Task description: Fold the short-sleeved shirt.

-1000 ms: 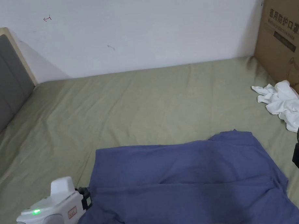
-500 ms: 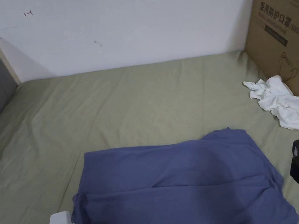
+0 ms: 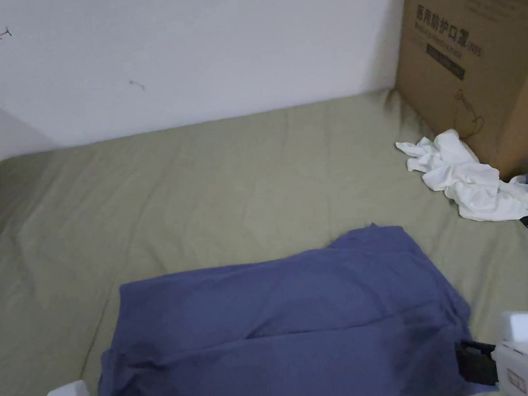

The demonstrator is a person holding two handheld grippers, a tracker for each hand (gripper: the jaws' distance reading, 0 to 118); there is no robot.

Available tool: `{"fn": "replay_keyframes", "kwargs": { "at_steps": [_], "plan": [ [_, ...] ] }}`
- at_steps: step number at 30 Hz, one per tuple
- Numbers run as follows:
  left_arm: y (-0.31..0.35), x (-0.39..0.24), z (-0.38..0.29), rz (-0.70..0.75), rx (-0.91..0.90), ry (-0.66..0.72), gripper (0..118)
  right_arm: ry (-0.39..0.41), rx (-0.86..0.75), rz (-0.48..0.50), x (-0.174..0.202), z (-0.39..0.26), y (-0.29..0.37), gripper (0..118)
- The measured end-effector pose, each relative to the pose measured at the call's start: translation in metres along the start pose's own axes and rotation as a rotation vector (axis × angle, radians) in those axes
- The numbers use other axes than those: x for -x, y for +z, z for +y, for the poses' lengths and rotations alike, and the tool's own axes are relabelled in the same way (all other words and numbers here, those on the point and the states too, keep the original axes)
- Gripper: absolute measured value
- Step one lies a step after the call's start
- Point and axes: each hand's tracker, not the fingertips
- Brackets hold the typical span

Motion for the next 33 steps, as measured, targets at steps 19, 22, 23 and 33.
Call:
{"fn": "replay_keyframes", "kwargs": {
  "at_steps": [19,22,23,33],
  "plan": [
    [0.019,0.006,-0.01,-0.012,-0.004,0.025,3,-0.038,0.0,0.102,0.007,-0.019,0.04,4],
    [0.032,0.008,-0.018,-0.022,-0.001,0.033,3,-0.03,-0.027,0.105,-0.002,-0.025,0.059,4],
    [0.038,0.008,-0.022,-0.028,-0.002,0.03,3,-0.026,-0.03,0.101,-0.004,-0.028,0.065,4],
    [0.037,0.015,-0.075,0.022,0.111,0.025,3,-0.022,0.104,0.095,-0.027,-0.075,0.042,4]
  ]
}}
